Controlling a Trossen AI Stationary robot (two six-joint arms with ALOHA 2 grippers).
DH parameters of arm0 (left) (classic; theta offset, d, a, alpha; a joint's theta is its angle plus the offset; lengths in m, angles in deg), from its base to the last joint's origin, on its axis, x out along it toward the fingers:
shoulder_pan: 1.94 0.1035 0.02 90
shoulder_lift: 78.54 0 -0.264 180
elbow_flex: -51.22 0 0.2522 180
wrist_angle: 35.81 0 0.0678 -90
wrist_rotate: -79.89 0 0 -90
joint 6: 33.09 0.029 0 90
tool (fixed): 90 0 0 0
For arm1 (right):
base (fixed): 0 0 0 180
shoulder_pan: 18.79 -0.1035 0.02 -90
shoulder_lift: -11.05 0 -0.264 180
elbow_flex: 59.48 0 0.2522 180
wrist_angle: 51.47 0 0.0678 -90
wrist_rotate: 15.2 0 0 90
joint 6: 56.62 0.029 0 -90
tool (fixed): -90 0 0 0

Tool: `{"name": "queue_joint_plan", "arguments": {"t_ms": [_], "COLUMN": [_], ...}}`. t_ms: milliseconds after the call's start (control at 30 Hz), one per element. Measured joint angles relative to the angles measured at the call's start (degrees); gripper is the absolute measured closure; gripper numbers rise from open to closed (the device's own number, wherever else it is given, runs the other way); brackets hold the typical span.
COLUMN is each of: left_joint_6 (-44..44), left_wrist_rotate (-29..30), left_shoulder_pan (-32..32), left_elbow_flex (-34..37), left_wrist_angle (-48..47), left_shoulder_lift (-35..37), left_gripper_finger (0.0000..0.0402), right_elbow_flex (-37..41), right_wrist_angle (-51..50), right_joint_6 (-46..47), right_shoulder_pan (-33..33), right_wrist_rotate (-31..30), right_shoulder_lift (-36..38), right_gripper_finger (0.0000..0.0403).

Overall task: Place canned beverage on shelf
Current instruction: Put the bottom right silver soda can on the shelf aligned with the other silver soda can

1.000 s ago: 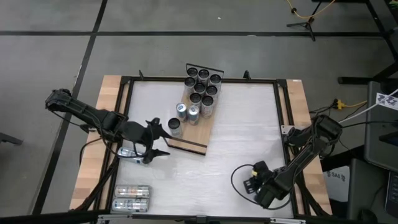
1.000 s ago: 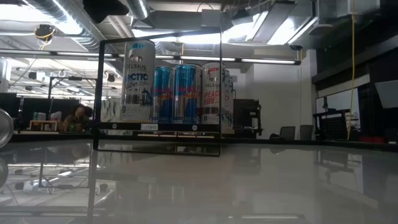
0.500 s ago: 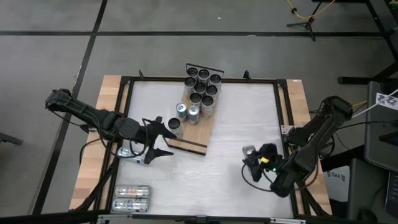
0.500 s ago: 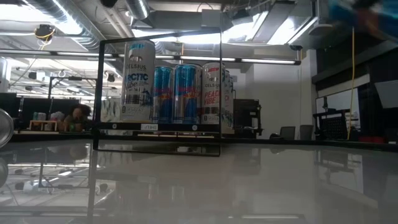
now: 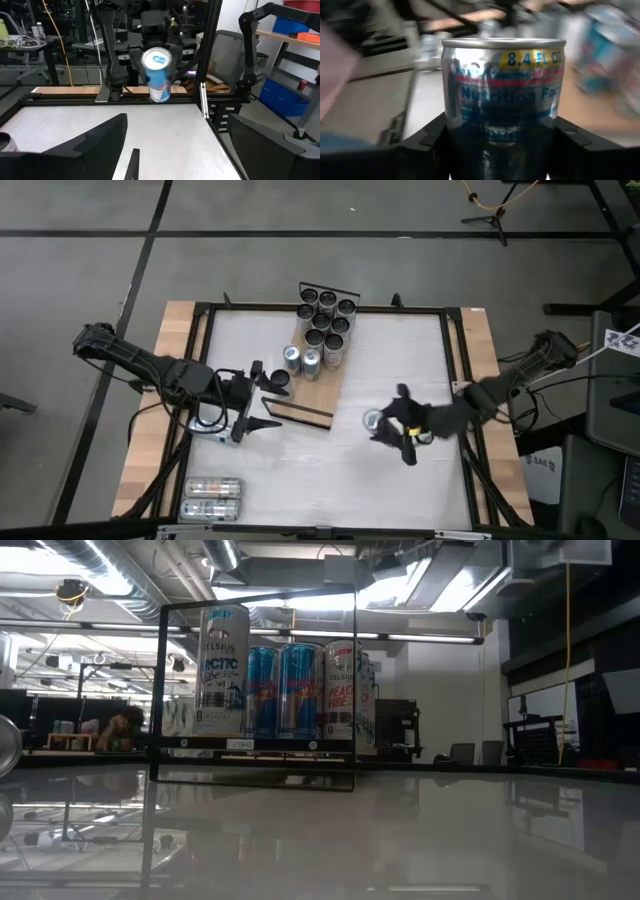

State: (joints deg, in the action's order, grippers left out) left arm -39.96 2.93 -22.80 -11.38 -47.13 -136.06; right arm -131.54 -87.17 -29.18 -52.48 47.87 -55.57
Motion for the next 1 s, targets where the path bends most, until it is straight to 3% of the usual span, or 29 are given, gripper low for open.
{"name": "queue_joint_plan", "arguments": {"t_ms": [267, 567, 733, 1000], "left_joint_6": [0.0, -0.1, 0.0, 3.9], "left_wrist_rotate": [0.2, 6.4, 5.8, -1.2], "left_shoulder_pan": [0.0, 0.6, 3.6, 10.0], "left_elbow_flex": [0.0, 0.0, 0.0, -0.1], "left_wrist_angle": [0.3, 4.7, 11.9, 18.6], "left_shoulder_lift": [-2.5, -5.5, -6.9, -8.1], "left_gripper_finger": [0.0065, 0.0065, 0.0065, 0.0065], "right_elbow_flex": [0.0, -0.1, -0.1, -0.1], "right_wrist_angle": [14.1, 20.7, 25.4, 26.1], "right_joint_6": [-25.1, -39.8, -41.0, -27.2], "right_shoulder_pan": [15.2, 28.4, 33.7, 37.9], "right_wrist_rotate": [27.5, 51.8, 64.5, 67.7], "right_shoulder_lift": [0.0, -0.4, -3.8, -10.7], "right_gripper_finger": [0.0181, 0.0181, 0.0181, 0.0181]}}
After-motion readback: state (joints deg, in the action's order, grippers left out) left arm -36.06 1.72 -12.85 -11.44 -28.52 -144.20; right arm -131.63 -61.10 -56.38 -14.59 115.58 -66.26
